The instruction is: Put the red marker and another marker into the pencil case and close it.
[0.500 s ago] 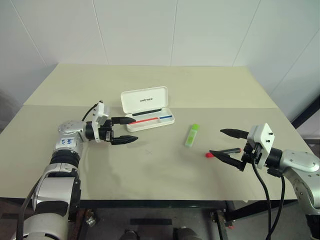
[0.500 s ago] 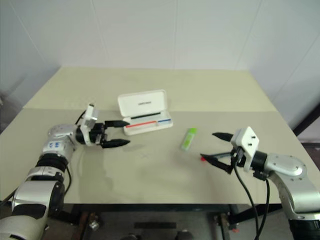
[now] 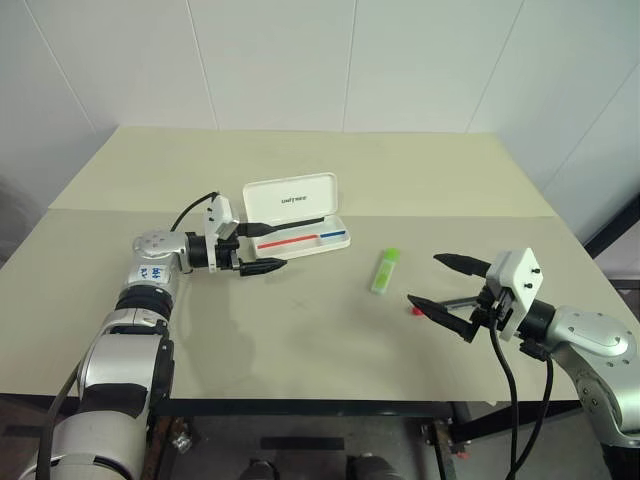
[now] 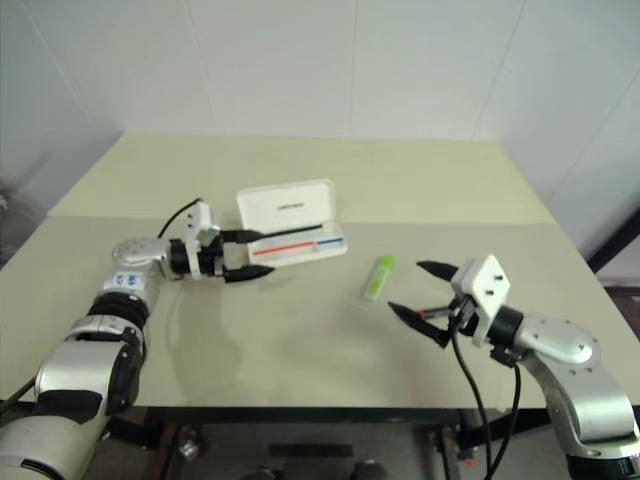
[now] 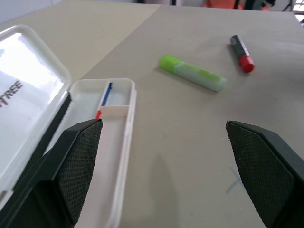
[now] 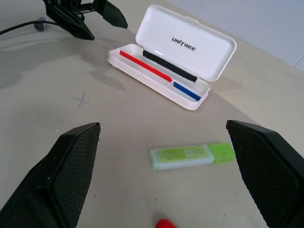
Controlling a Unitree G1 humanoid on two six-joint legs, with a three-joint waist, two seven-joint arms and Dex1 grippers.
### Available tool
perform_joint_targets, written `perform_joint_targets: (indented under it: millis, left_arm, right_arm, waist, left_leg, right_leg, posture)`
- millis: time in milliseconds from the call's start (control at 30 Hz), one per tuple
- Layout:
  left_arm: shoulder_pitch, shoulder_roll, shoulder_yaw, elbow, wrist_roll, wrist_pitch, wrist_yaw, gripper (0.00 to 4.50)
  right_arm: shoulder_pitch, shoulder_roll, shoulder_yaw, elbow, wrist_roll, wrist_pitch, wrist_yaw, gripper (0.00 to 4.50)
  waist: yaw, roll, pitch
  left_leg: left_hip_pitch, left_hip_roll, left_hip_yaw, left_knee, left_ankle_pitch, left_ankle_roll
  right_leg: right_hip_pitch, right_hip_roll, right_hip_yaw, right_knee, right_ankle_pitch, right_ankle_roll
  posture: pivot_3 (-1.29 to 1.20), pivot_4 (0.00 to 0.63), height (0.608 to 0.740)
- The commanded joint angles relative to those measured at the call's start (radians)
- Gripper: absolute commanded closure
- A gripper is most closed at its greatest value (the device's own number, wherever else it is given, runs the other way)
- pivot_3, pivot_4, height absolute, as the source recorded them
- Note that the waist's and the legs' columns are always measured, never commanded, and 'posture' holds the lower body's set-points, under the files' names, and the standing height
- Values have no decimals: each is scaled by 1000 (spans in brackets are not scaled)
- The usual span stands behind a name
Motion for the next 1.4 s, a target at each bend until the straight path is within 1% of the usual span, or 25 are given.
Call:
perform_joint_targets:
  millis: [33,200,267,467,567,733,800,833,900,967,1067,1100,1133,1167,1400]
  left_arm:
    - [-44,-10,-11,38,32,-7,11,38]
    - [-89,-40,-46,104,114,12,159,38]
    - [-113,-58,-104,130,197,30,258,38]
    - [-155,-109,-131,172,273,60,372,38]
    - [-161,-124,-131,182,293,73,388,38]
    - [-160,-143,-186,194,376,109,452,38]
    - [-160,-144,-242,200,444,133,517,38]
    - [-159,-143,-267,201,473,135,529,218]
    - [-159,-144,-275,204,483,146,537,654]
    - [-161,-147,-267,205,476,163,536,1231]
    - [-167,-153,-249,205,464,171,544,2235]
    - [-167,-153,-249,204,464,170,542,2466]
    - [-168,-151,-249,203,466,163,540,2593]
    - [-168,-149,-248,202,466,157,538,2622]
    - [-184,-130,-229,188,447,80,498,2622]
  right_arm:
    - [-24,11,-4,-27,18,-12,-9,0]
    - [-32,22,2,-30,-9,-21,-31,0]
    - [6,28,-21,-68,-1,-16,-47,0]
    - [108,37,-64,-140,3,-11,-92,0]
    - [129,40,-70,-164,5,-5,-116,0]
    - [165,40,-93,-194,7,0,-142,0]
    - [174,38,-99,-202,9,1,-149,0]
    - [178,37,-102,-205,9,2,-152,0]
    - [183,35,-106,-209,11,3,-155,0]
    - [186,33,-110,-211,13,4,-155,0]
    - [182,27,-116,-204,14,4,-150,0]
    - [178,25,-115,-201,13,5,-149,0]
    - [173,23,-115,-196,12,4,-147,0]
    - [167,22,-113,-193,12,4,-146,0]
    - [125,4,-108,-154,15,1,-120,0]
  waist:
    - [2,0,0]
    - [11,-1,1]
    - [14,-2,1]
    - [17,-2,1]
    - [14,-2,1]
    - [14,-2,1]
    - [13,-2,1]
    - [14,-2,1]
    - [13,-3,1]
    - [10,-3,1]
    - [6,-3,1]
    - [6,-3,1]
    - [6,-3,1]
    - [6,-3,1]
    - [9,-3,1]
  left_leg:
    - [0,0,0,0,0,0]
    - [0,0,0,0,0,0]
    - [0,0,0,0,0,0]
    - [-1,-1,0,-1,0,0]
    - [-1,-1,0,0,0,0]
    - [0,-1,0,-1,0,0]
    - [0,-1,0,0,0,0]
    - [1,-1,0,0,0,0]
    - [2,-1,0,1,0,0]
    - [3,-1,1,2,0,0]
    - [3,-1,1,2,1,1]
    - [3,-1,1,2,1,1]
    - [3,-1,1,2,1,1]
    - [3,-1,1,2,1,1]
    - [2,-1,1,1,1,1]
  right_leg:
    - [0,0,0,0,0,0]
    - [0,0,0,-1,0,0]
    - [0,0,0,-1,0,0]
    - [0,0,0,-2,0,1]
    - [0,0,0,-1,0,1]
    - [0,1,1,0,0,1]
    - [0,1,1,0,0,1]
    - [1,1,1,0,0,2]
    - [2,1,1,0,0,2]
    - [3,1,2,0,1,3]
    - [3,1,2,0,1,3]
    - [3,1,2,0,1,3]
    - [3,1,2,1,1,3]
    - [3,1,2,0,1,3]
    - [2,1,2,0,2,3]
  posture:
    - [0,150,740]
    - [0,150,740]
    - [0,150,740]
    - [0,150,740]
    - [0,150,740]
    - [0,150,740]
    - [0,150,740]
    - [0,150,740]
    - [0,150,740]
    - [0,150,740]
    - [0,150,740]
    - [0,150,740]
    - [0,150,740]
    - [0,150,740]
    - [0,150,740]
